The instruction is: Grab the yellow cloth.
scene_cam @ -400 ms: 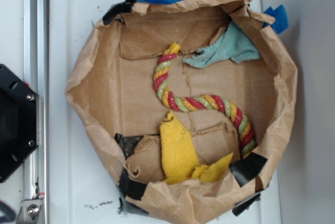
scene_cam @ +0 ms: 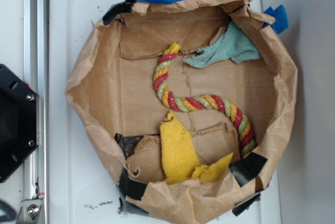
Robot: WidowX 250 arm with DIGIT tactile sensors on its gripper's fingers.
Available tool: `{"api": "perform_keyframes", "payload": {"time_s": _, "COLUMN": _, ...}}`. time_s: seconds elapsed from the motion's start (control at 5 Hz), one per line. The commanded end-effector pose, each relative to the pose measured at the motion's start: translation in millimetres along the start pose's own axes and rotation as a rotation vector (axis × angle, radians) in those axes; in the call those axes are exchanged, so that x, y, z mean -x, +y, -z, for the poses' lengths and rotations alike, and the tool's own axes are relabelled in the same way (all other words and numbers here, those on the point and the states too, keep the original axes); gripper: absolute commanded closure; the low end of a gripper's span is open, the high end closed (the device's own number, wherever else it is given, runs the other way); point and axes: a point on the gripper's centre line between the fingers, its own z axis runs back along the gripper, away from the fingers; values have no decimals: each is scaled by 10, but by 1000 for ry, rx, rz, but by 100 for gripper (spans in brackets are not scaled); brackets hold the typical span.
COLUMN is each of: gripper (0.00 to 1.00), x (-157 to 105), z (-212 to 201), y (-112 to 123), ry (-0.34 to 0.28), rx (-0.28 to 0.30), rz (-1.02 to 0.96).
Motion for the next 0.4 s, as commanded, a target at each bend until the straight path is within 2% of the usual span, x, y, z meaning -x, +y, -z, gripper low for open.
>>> {"api": "perform_keyframes", "payload": {"time_s": 0.0, "gripper": 0, "x": -990, "z": 151, "y": -69, "ry": -64, "rx": -42, "rz": 91}}
{"api": "perform_keyframes", "payload": {"time_s": 0.2, "gripper": 0, "x": -1360, "z": 276, "y": -141, "ry": -101, "rx": 60, "rz": 310}}
